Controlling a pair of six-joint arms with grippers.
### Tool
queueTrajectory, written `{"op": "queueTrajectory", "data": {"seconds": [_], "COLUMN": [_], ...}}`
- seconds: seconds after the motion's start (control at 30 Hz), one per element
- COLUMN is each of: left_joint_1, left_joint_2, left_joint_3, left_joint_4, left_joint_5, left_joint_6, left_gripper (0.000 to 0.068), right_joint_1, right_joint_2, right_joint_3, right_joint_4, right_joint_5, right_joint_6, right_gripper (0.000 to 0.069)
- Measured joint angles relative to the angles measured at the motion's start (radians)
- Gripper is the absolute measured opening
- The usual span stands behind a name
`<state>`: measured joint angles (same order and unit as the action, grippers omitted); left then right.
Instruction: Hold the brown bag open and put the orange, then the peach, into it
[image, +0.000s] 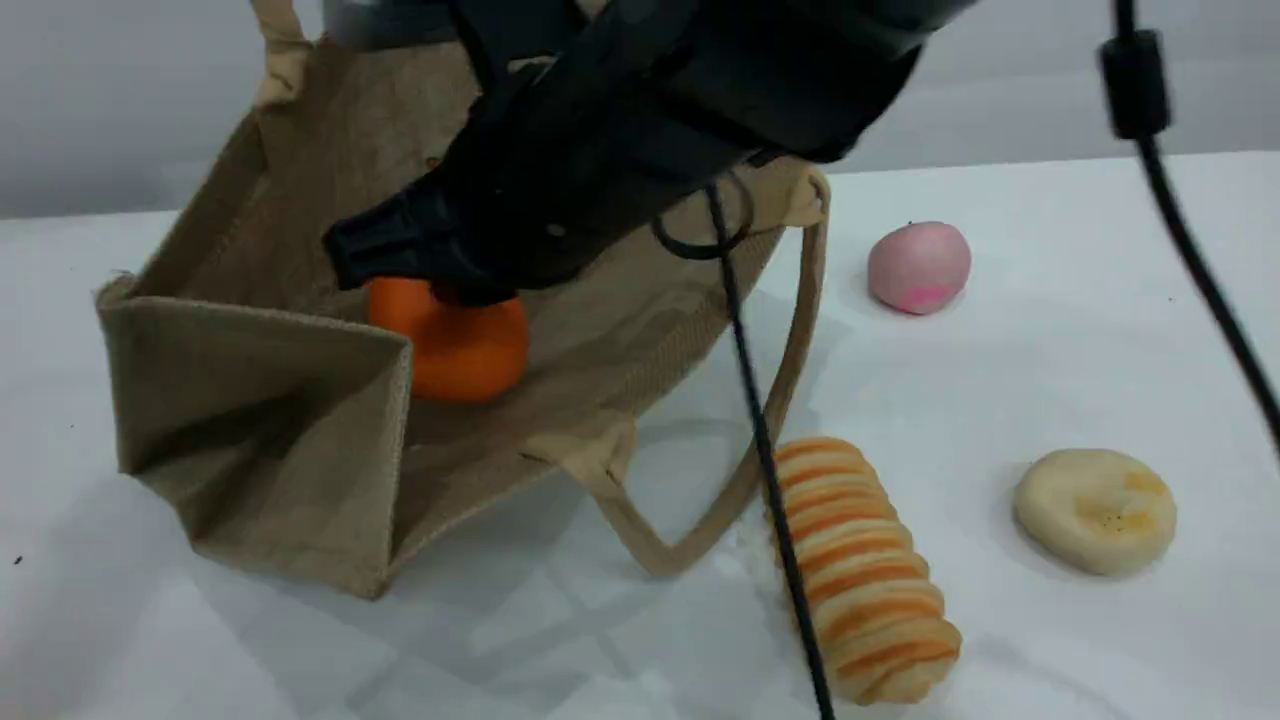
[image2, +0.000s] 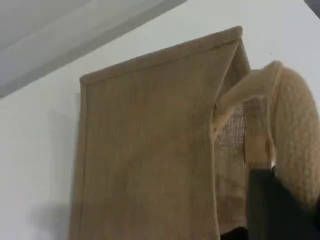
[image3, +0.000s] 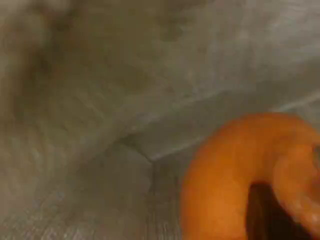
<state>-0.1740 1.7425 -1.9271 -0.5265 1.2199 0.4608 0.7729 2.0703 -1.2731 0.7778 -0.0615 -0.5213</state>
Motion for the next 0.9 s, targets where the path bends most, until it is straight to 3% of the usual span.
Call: {"op": "queueTrajectory", "data": {"seconds": [0.1, 0.2, 0.4, 0.53, 0.67, 0.9], "left_joint_1": [0.0, 0.0, 0.0, 0.0, 0.0, 0.0], "left_joint_2": [0.0, 0.0, 0.0, 0.0, 0.0, 0.0], "left_joint_3": [0.0, 0.0, 0.0, 0.0, 0.0, 0.0], "left_joint_4": [-0.001, -0.001, -0.001, -0.001, -0.001, 0.0], "left_joint_5": [0.0, 0.0, 0.001, 0.002, 0.002, 0.002], "left_joint_6": [0.0, 0.0, 0.0, -0.002, -0.001, 0.001], "left_gripper": [0.0075, 0.0075, 0.0075, 0.0075, 0.0075, 0.0075], "right_joint_1": [0.005, 0.006, 0.005, -0.014, -0.076, -0.268], "right_joint_2": [0.037, 0.06, 0.066, 0.037, -0.031, -0.193], "right_joint_3": [-0.048, -0.092, -0.114, -0.112, -0.111, -0.086], "right_joint_4": [0.0, 0.0, 0.0, -0.006, -0.058, -0.157], "right_joint_5": [0.033, 0.062, 0.062, 0.141, 0.283, 0.554], "right_joint_6": [-0.015, -0.016, -0.106, -0.119, -0.098, -0.045], "right_gripper": [0.0059, 0.0132, 0.0405, 0.0528, 0.0544, 0.0503]}}
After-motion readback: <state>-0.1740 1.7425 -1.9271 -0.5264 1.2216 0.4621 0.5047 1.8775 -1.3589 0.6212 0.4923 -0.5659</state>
